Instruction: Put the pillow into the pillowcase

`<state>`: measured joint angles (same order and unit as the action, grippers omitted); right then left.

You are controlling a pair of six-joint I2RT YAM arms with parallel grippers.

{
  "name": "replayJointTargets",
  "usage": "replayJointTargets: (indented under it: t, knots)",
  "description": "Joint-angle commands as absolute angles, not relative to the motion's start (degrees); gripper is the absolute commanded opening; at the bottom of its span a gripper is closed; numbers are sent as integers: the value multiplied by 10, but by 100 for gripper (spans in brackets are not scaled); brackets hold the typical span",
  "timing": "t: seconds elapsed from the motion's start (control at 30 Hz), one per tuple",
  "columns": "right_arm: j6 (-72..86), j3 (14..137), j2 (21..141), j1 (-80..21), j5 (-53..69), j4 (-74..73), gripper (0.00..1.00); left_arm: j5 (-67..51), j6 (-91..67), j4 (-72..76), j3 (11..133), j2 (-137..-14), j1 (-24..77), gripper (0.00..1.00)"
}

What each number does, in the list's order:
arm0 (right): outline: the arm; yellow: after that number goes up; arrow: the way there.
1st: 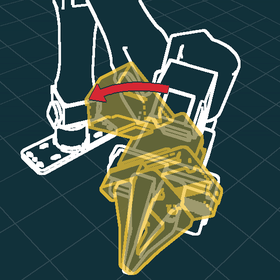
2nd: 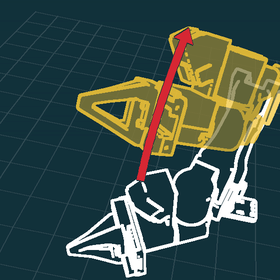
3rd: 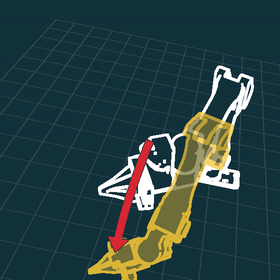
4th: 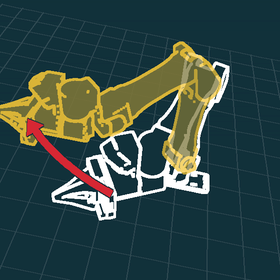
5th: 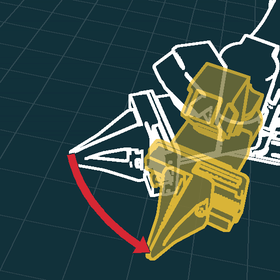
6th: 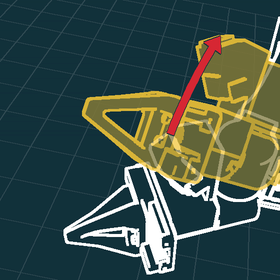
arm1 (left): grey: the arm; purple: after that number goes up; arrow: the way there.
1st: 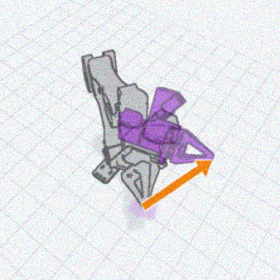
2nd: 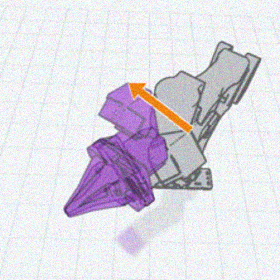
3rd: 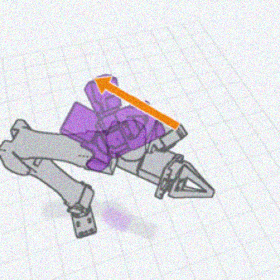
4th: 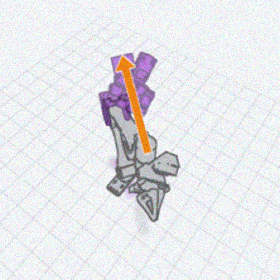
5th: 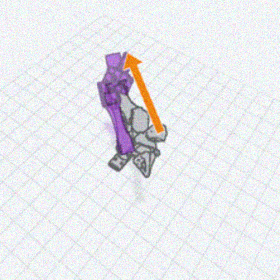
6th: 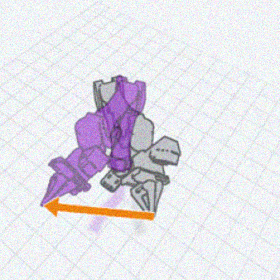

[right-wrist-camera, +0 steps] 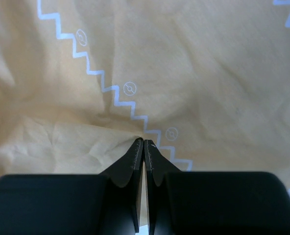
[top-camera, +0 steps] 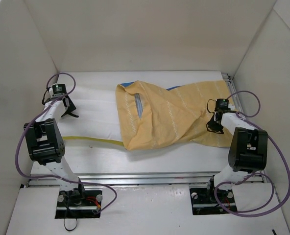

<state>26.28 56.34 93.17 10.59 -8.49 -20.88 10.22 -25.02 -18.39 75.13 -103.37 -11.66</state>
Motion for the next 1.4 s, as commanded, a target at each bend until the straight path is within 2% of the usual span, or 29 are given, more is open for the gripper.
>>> replayJointTargets:
  t: [0.0, 0.2, 0.27, 0.33, 0.37, 0.4, 0.43, 0.47, 0.53, 0.57, 0.63, 0.67, 0.77, 0.9, 1.03, 1.2, 1.37]
  knots:
    - [272, 576, 907, 121, -134, -193, 0, 159, -251, -245, 761, -1034, -139, 48]
    - [279, 575, 903, 128, -117, -192, 0, 143, -257, -234, 743, -991, -156, 48]
    - [277, 577, 867, 116, -97, -190, 1, 155, -250, -243, 745, -957, -132, 51]
    - [259, 594, 838, 87, -86, -191, 12, 174, -240, -256, 759, -937, -113, 55]
    - [253, 604, 823, 70, -79, -192, 18, 185, -234, -264, 770, -926, -104, 60]
    - [249, 614, 793, 33, -80, -192, 34, 185, -226, -278, 792, -917, -96, 62]
    - [239, 636, 780, 15, -83, -192, 42, 185, -213, -286, 807, -895, -80, 66]
    - [233, 648, 769, -3, -85, -193, 58, 186, -206, -300, 821, -884, -71, 69]
    - [212, 687, 743, -56, -83, -195, 72, 186, -181, -308, 861, -859, -43, 72]
    - [210, 699, 737, -69, -78, -196, 83, 180, -175, -314, 872, -853, -33, 73]
    - [205, 725, 734, -88, -61, -196, 88, 162, -157, -317, 900, -839, -11, 74]
    - [201, 734, 739, -92, -44, -194, 94, 139, -151, -300, 903, -837, 15, 75]
    - [175, 793, 818, -108, -51, -185, 93, 106, -137, -273, 908, -851, 67, 75]
    - [178, 891, 966, -111, -57, -185, 90, 99, -147, -290, 960, -932, 119, 75]
    - [194, 960, 1064, -107, -91, -186, 89, 64, -192, -273, 931, -955, 130, 76]
    - [180, 1047, 1171, -107, -72, -212, 89, 70, -215, -265, 900, -972, 130, 77]
    - [157, 1073, 1222, -113, -79, -243, 91, 69, -209, -263, 864, -986, 130, 76]
